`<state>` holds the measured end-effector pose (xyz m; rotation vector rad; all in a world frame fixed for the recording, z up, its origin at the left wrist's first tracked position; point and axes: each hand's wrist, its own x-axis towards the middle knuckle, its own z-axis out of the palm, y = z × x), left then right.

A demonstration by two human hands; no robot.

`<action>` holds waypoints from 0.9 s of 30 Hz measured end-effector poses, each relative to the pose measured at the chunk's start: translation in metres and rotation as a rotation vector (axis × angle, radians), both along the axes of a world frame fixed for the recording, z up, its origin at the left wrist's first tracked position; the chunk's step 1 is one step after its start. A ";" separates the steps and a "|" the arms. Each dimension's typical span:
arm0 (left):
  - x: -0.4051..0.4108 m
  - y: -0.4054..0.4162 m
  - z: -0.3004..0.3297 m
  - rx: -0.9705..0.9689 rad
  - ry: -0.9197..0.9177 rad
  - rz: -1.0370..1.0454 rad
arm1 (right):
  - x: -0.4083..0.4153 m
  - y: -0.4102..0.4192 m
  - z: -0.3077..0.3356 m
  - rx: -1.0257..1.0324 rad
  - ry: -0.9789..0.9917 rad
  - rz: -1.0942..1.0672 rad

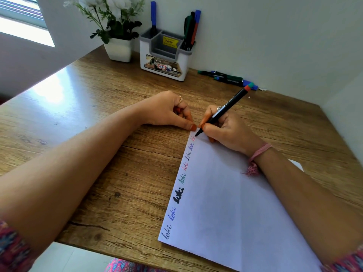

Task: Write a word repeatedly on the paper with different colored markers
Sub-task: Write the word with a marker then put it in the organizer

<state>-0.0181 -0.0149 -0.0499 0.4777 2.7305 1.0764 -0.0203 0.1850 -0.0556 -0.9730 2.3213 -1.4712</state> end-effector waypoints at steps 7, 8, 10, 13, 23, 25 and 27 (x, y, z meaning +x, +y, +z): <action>0.001 -0.002 0.001 -0.012 0.014 0.009 | 0.000 0.000 0.000 -0.016 0.003 -0.019; 0.001 -0.002 0.001 -0.014 0.025 0.016 | 0.000 0.000 -0.001 -0.022 -0.002 -0.021; 0.001 -0.003 0.001 -0.017 0.041 0.038 | 0.001 -0.001 -0.001 -0.021 -0.001 -0.014; 0.001 -0.002 0.002 0.024 0.027 0.071 | 0.001 -0.001 -0.001 -0.016 0.007 -0.019; 0.000 -0.010 0.002 0.267 -0.017 0.090 | -0.006 0.003 -0.001 -0.262 -0.096 -0.110; 0.002 -0.011 0.002 0.336 -0.005 0.074 | -0.010 0.004 -0.002 -0.356 -0.168 -0.165; 0.002 -0.011 0.002 0.432 -0.012 0.080 | -0.011 0.005 -0.002 -0.402 -0.220 -0.160</action>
